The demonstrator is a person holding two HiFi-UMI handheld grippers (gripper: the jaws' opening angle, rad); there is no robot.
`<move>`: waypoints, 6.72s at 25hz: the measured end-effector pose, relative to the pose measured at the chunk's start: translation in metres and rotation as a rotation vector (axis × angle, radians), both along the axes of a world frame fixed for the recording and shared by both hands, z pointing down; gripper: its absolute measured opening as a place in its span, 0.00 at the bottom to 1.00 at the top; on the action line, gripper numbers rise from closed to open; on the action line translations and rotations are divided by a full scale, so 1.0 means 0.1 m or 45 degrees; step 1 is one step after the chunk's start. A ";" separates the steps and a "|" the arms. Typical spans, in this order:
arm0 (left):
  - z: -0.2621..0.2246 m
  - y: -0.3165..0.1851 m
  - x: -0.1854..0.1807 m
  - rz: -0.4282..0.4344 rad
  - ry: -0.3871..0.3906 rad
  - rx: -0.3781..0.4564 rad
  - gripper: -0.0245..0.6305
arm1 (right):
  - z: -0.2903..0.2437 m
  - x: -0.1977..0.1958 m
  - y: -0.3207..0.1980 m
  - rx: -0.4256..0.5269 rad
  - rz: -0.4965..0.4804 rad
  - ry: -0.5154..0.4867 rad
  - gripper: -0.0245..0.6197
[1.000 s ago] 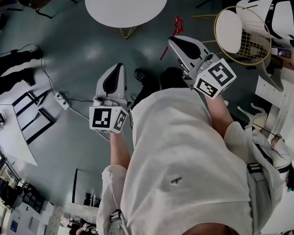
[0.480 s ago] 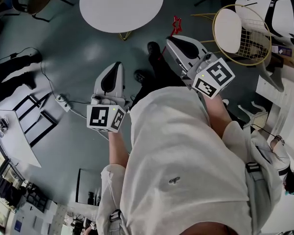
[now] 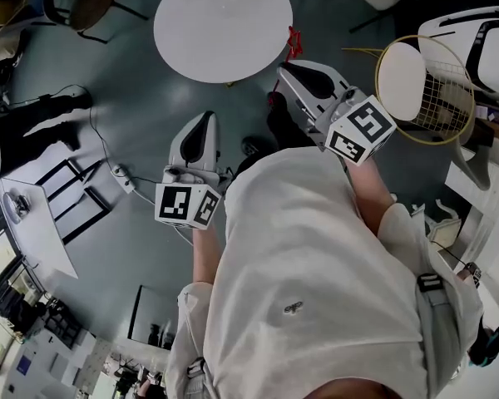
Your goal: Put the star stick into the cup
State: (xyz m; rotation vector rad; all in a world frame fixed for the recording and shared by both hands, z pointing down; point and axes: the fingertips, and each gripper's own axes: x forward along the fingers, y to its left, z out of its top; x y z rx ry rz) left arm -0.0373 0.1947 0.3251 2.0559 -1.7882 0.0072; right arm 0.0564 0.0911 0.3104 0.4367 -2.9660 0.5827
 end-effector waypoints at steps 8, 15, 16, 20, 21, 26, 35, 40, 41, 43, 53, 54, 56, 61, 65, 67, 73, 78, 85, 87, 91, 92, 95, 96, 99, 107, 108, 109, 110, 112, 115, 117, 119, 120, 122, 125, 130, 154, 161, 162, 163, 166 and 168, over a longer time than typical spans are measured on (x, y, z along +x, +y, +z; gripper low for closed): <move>-0.09 -0.42 -0.04 -0.091 -0.022 0.005 0.05 | -0.03 -0.02 -0.47 -0.017 -0.042 -0.023 0.06; -0.03 -0.64 0.05 -0.170 -0.018 -0.032 0.05 | 0.06 0.00 -0.75 -0.060 -0.123 -0.034 0.06; -0.01 -0.66 0.07 -0.183 -0.015 -0.039 0.05 | 0.08 0.02 -0.78 -0.068 -0.132 -0.032 0.06; 0.02 -0.70 0.11 -0.201 -0.007 -0.067 0.05 | 0.13 0.00 -0.90 -0.096 -0.137 -0.028 0.06; 0.03 -0.70 0.11 -0.200 -0.007 -0.075 0.05 | 0.13 -0.01 -0.92 -0.104 -0.135 -0.029 0.06; 0.07 -0.70 0.08 -0.199 0.001 -0.103 0.05 | 0.15 -0.07 -0.93 -0.104 -0.146 -0.039 0.06; 0.16 -1.18 -0.13 -0.064 0.019 -0.092 0.05 | 0.14 -0.21 -1.18 -0.089 -0.045 -0.013 0.06; 0.09 -1.59 -0.26 0.027 0.010 -0.052 0.05 | 0.09 -0.26 -1.38 -0.080 0.020 0.005 0.06; 0.07 -1.67 -0.31 0.041 0.009 -0.045 0.05 | 0.08 -0.29 -1.44 -0.076 0.030 0.008 0.06; 0.06 -1.82 -0.42 0.066 0.012 -0.036 0.05 | 0.05 -0.38 -1.55 -0.067 0.052 0.011 0.06; 0.19 -2.26 -0.87 0.220 0.039 -0.046 0.05 | 0.02 -0.89 -1.97 -0.051 0.177 0.009 0.06; 0.20 -2.30 -0.89 0.242 0.041 -0.047 0.05 | 0.03 -0.93 -2.00 -0.049 0.189 0.013 0.06; 0.23 -2.37 -0.94 0.285 0.046 -0.050 0.05 | 0.05 -1.03 -2.05 -0.048 0.214 0.026 0.06; 0.33 -2.53 -1.06 0.384 0.052 -0.065 0.05 | 0.15 -1.25 -2.16 -0.047 0.258 0.029 0.06; 0.39 -2.60 -1.05 0.423 0.059 -0.079 0.05 | 0.23 -1.33 -2.22 -0.058 0.273 0.028 0.06; 0.41 -2.63 -1.05 0.432 0.066 -0.085 0.05 | 0.27 -1.36 -2.26 -0.060 0.274 0.033 0.06; 0.45 -2.70 -1.09 0.420 0.091 -0.100 0.05 | 0.42 -1.50 -2.44 -0.074 0.280 0.059 0.06; 0.52 -2.72 -1.11 0.408 0.106 -0.124 0.05 | 0.58 -1.62 -2.56 -0.088 0.274 0.071 0.06; 0.62 -2.76 -1.08 0.392 0.119 -0.152 0.05 | 0.86 -1.78 -2.75 -0.112 0.260 0.086 0.06; 0.65 -2.74 -1.09 0.382 0.125 -0.160 0.05 | 0.96 -1.83 -2.77 -0.122 0.252 0.102 0.06; 0.70 -2.70 -1.07 0.373 0.134 -0.183 0.05 | 1.20 -1.87 -2.82 -0.137 0.251 0.139 0.06; 0.71 -2.69 -1.07 0.371 0.135 -0.188 0.05 | 1.25 -1.87 -2.84 -0.141 0.252 0.146 0.06; 0.75 -2.67 -1.07 0.365 0.137 -0.205 0.05 | 1.37 -1.90 -2.87 -0.157 0.251 0.156 0.06; 0.77 -2.66 -1.08 0.362 0.140 -0.211 0.05 | 1.41 -1.92 -2.87 -0.160 0.249 0.159 0.06; 0.84 -2.62 -1.11 0.353 0.152 -0.224 0.05 | 1.52 -1.98 -2.86 -0.157 0.240 0.175 0.06; 0.96 -2.59 -1.07 0.357 0.179 -0.241 0.05 | 1.77 -2.00 -2.85 -0.158 0.225 0.220 0.06; 0.98 -2.58 -1.05 0.361 0.180 -0.244 0.05 | 1.79 -1.98 -2.85 -0.161 0.224 0.222 0.06; 0.99 -2.58 -1.04 0.364 0.179 -0.248 0.05 | 1.82 -1.98 -2.85 -0.164 0.223 0.223 0.06; 1.00 -2.57 -1.04 0.365 0.178 -0.251 0.05 | 1.84 -1.98 -2.85 -0.167 0.221 0.225 0.06; 1.01 -2.57 -1.05 0.361 0.179 -0.253 0.05 | 1.88 -2.00 -2.85 -0.171 0.218 0.228 0.06; 1.04 -2.56 -1.07 0.351 0.185 -0.258 0.05 | 1.94 -2.04 -2.85 -0.175 0.209 0.236 0.06; 1.06 -2.55 -1.08 0.352 0.185 -0.262 0.05 | 1.97 -2.06 -2.83 -0.180 0.207 0.243 0.06; 1.07 -2.55 -1.10 0.351 0.182 -0.265 0.05 | 2.00 -2.08 -2.83 -0.182 0.210 0.252 0.06; 1.08 -2.56 -1.12 0.350 0.181 -0.265 0.05 | 2.01 -2.09 -2.83 -0.182 0.212 0.257 0.06; 1.08 -2.56 -1.15 0.344 0.180 -0.264 0.05 | 2.04 -2.12 -2.84 -0.178 0.215 0.270 0.06; 1.09 -2.55 -1.18 0.339 0.179 -0.268 0.05 | 2.08 -2.15 -2.83 -0.170 0.214 0.294 0.06; 1.12 -2.53 -1.19 0.337 0.183 -0.273 0.05 | 2.17 -2.16 -2.82 -0.156 0.212 0.324 0.06; 1.33 -2.47 -1.29 0.331 0.195 -0.308 0.05 | 2.61 -2.16 -2.77 -0.160 0.199 0.469 0.07; 1.32 -2.50 -1.27 0.319 0.221 -0.302 0.05 | 2.68 -2.15 -2.73 -0.129 0.168 0.538 0.07; 1.32 -2.50 -1.27 0.316 0.222 -0.300 0.05 | 2.69 -2.14 -2.72 -0.118 0.159 0.551 0.07; 1.32 -2.50 -1.26 0.313 0.223 -0.299 0.05 | 2.70 -2.14 -2.70 -0.108 0.151 0.562 0.07; 1.32 -2.50 -1.25 0.308 0.225 -0.298 0.05 | 2.73 -2.11 -2.67 -0.101 0.139 0.585 0.07; 1.32 -2.50 -1.26 0.307 0.225 -0.298 0.05 | 2.76 -2.11 -2.67 -0.107 0.137 0.596 0.07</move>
